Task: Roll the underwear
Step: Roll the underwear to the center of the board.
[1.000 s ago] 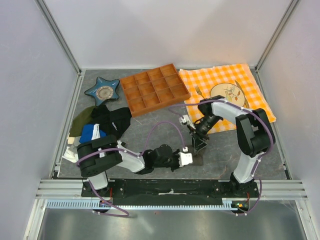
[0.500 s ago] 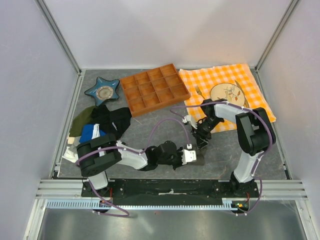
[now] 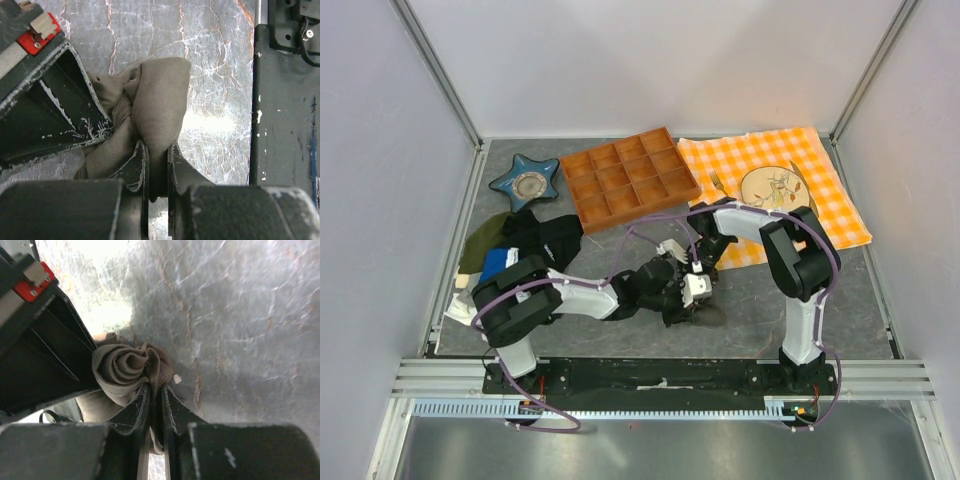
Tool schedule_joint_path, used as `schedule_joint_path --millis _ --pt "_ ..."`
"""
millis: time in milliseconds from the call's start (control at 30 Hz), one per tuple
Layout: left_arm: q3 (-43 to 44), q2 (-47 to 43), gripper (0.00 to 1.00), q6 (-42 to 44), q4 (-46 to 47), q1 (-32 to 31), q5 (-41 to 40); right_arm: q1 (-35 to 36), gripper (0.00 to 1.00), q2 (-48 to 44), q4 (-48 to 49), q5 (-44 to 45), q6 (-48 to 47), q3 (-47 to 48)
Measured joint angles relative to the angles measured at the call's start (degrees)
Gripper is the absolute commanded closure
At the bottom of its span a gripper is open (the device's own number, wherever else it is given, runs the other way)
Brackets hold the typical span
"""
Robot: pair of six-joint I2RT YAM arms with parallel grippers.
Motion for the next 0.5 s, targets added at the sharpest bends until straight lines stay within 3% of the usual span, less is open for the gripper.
schedule_joint_path --millis 200,367,500 --pt "2.8 3.1 0.98 -5.7 -1.4 5.2 7.9 0.3 0.56 1.5 0.4 1.3 3.0 4.6" --pt "4.1 5.3 0.98 -10.3 -1.6 7.9 12.9 -2.3 0.47 1.2 3.7 3.2 4.6 8.0" --pt "4.7 7.0 0.98 -13.7 -0.8 9.8 16.3 -6.5 0.46 -0.9 5.5 5.0 5.4 10.0"
